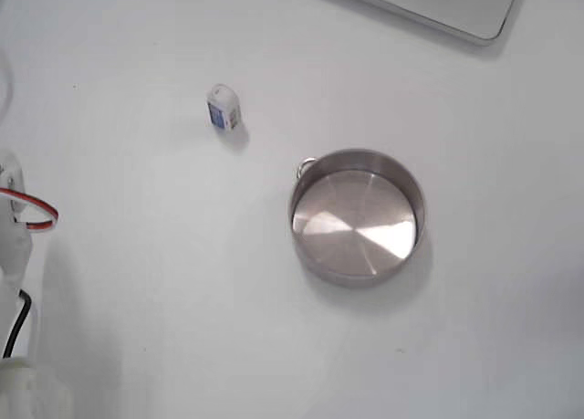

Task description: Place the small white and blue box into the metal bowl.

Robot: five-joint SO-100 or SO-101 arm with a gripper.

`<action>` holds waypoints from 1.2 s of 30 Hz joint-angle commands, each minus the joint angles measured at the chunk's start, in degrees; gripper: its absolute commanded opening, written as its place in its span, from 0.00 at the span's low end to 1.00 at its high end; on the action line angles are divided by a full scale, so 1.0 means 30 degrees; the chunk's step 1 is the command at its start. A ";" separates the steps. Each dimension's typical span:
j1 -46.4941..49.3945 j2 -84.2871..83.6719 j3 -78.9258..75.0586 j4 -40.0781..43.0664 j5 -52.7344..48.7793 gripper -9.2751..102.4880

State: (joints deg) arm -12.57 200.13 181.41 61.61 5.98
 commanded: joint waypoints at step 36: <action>0.0322 0.0322 0.0967 -0.0439 0.0059 0.04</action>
State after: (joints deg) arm -12.13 200.13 181.41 61.61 5.98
